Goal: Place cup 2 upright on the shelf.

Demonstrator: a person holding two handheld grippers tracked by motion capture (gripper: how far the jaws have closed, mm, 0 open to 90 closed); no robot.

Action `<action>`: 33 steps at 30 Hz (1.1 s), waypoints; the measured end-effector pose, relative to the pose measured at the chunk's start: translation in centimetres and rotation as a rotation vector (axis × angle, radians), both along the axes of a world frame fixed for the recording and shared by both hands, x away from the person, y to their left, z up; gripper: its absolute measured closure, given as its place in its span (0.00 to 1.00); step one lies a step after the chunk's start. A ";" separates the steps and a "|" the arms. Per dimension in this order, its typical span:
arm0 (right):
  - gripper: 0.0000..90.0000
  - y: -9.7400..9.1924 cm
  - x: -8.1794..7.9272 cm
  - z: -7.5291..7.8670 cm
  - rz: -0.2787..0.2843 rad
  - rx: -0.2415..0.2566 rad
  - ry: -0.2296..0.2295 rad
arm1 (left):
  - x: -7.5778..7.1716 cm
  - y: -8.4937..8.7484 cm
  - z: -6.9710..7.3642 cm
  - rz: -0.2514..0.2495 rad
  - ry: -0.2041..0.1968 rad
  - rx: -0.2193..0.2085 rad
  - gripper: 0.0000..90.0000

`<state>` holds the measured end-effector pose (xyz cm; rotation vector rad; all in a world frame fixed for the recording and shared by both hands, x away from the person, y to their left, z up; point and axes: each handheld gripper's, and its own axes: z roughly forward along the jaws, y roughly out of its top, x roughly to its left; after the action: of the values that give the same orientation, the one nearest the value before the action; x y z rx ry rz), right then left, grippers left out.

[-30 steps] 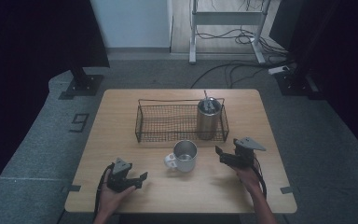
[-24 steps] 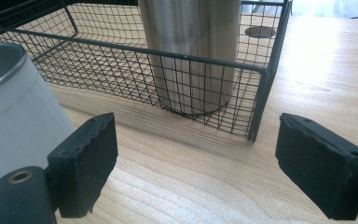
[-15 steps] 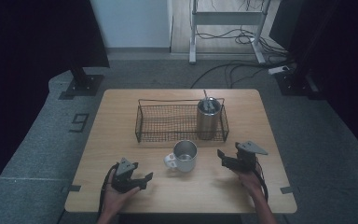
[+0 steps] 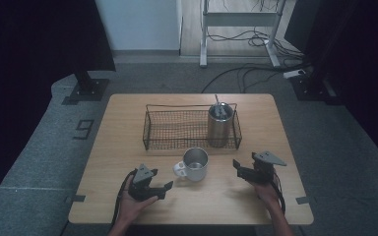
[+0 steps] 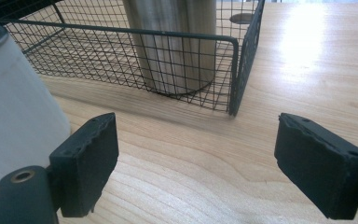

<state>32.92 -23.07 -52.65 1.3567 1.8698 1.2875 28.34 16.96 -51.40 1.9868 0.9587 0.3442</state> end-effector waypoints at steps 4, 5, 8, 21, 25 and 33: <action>0.15 -0.2 0.0 -0.2 -0.009 -0.002 0.003 | 0.2 -0.4 -0.1 -0.012 0.004 0.000 0.24; 0.15 -0.2 0.0 -0.2 -0.011 0.000 0.003 | 0.2 -0.4 -0.1 -0.014 0.005 -0.001 0.24; 0.15 -0.3 0.0 -0.3 -0.014 -0.002 0.003 | 0.3 -0.7 -0.1 -0.017 0.005 -0.003 0.25; 0.15 -0.5 -0.2 -0.3 -0.023 0.002 0.004 | 0.7 -2.0 0.1 -0.052 -0.008 0.001 0.28; 0.15 -0.5 -0.2 -0.3 -0.023 0.000 0.001 | 1.1 -2.5 0.1 -0.057 -0.006 0.004 0.27; 0.15 -0.6 -0.2 -0.3 -0.022 0.001 -0.001 | 2.0 -3.7 0.0 -0.094 -0.011 -0.014 0.16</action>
<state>32.70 -23.63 -52.94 1.3736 1.8488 1.2774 30.33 13.28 -51.40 2.0072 0.8553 0.2954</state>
